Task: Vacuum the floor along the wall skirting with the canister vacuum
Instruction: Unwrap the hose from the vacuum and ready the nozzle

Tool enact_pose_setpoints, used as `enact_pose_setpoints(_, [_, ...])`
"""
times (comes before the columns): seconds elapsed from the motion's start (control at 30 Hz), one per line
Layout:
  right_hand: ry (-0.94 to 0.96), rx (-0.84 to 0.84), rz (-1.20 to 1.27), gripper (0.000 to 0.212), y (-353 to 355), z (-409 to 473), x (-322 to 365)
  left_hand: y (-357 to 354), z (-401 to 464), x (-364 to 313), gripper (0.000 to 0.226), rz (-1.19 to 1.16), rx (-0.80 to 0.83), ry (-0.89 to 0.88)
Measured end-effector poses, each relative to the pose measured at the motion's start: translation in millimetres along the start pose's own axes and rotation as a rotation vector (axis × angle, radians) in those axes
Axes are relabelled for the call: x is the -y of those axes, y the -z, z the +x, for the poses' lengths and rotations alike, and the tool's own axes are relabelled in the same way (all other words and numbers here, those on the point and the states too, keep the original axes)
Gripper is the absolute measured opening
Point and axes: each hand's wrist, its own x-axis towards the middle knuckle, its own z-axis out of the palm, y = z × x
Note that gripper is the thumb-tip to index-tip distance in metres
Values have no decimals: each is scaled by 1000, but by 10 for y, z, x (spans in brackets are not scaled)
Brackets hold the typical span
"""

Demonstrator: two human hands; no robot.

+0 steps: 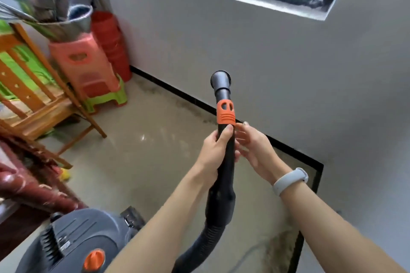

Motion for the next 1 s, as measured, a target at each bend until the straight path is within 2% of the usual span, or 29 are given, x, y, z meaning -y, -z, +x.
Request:
enact_pose_setpoints(0.13, [34,29,-49,28,100,321,300,-156,533,-519,25,-34,-90,-60])
enact_pose_setpoints(0.27, [86,179,-183,30,-80,647,501,-129,1114,-1000,32,-229,-171,-112])
enact_pose_setpoints(0.37, [122,263,-325,33,-251,985,616,-50,1606,-1321,37,-268,-192,-147])
enact_pose_setpoints(0.47, [155,293,-392,15,-498,1512,773,82,2156,-1629,34,-232,-146,-147])
enact_pose_setpoints(0.63, [187,279,-433,4,-1064,2693,1064,666,3176,-2257,40,-60,-90,-108])
enact_pose_setpoints(0.83, [217,319,-560,15,-1891,3921,1586,1454,4140,-3097,27,-51,-148,-127])
enact_pose_setpoints(1.0, [246,353,-573,20,-2473,4771,1922,1900,4721,-3695,15,-46,-166,-203])
